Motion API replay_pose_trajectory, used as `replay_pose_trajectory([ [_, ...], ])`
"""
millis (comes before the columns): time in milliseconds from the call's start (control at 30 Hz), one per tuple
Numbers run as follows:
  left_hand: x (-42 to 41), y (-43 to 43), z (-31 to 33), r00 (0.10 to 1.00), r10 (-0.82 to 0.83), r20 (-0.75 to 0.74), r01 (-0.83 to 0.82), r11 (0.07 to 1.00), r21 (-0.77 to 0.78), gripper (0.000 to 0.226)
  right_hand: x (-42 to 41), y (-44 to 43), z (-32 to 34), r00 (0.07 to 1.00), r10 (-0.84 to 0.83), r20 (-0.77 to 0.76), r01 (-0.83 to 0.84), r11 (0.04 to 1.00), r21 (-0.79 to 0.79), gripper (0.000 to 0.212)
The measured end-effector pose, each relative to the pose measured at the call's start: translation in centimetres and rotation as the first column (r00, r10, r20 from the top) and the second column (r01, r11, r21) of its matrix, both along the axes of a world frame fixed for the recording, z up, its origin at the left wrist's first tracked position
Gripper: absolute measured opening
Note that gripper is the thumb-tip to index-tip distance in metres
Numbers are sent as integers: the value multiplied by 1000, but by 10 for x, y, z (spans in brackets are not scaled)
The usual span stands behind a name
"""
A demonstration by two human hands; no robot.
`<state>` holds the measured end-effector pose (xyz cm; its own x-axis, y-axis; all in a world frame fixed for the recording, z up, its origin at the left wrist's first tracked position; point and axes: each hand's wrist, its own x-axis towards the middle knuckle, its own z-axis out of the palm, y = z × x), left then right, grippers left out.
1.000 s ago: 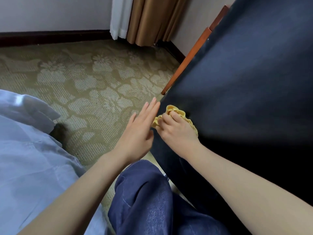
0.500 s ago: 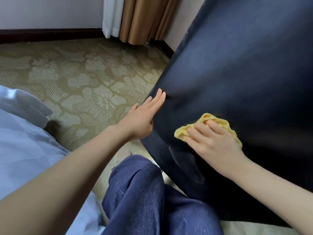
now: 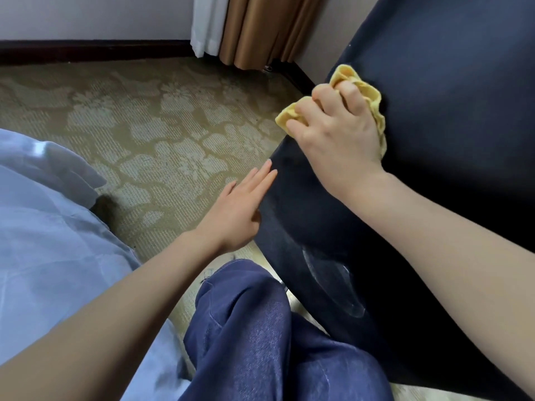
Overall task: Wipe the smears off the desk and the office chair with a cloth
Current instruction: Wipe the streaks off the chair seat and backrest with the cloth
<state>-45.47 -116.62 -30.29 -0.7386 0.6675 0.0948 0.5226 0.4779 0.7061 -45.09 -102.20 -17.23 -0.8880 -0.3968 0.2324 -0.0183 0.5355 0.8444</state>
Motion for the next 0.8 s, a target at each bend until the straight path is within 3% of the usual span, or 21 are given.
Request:
replay_pose_trajectory([
  [100, -1, -12, -13, 998, 63, 31, -61, 997, -44, 83, -11, -13, -28, 996, -8, 85, 7, 1000, 12, 8],
  [333, -12, -25, -29, 988, 156, 18, -153, 982, -110, 77, -14, -21, -102, 914, -23, 406, 60, 995, -77, 25],
  [567, -7, -8, -15, 995, 82, 56, -80, 996, -44, 80, 32, 0, -133, 825, 39, 564, -53, 999, 9, 34],
  [700, 12, 1, 8, 994, 9, -112, -1, 998, 65, 95, 71, 24, -140, 745, -66, 663, -42, 988, 146, 38],
  [800, 31, 12, 17, 911, -124, -392, 122, 992, -30, 100, 111, 38, -123, 705, -117, 700, 14, 988, 151, 36],
])
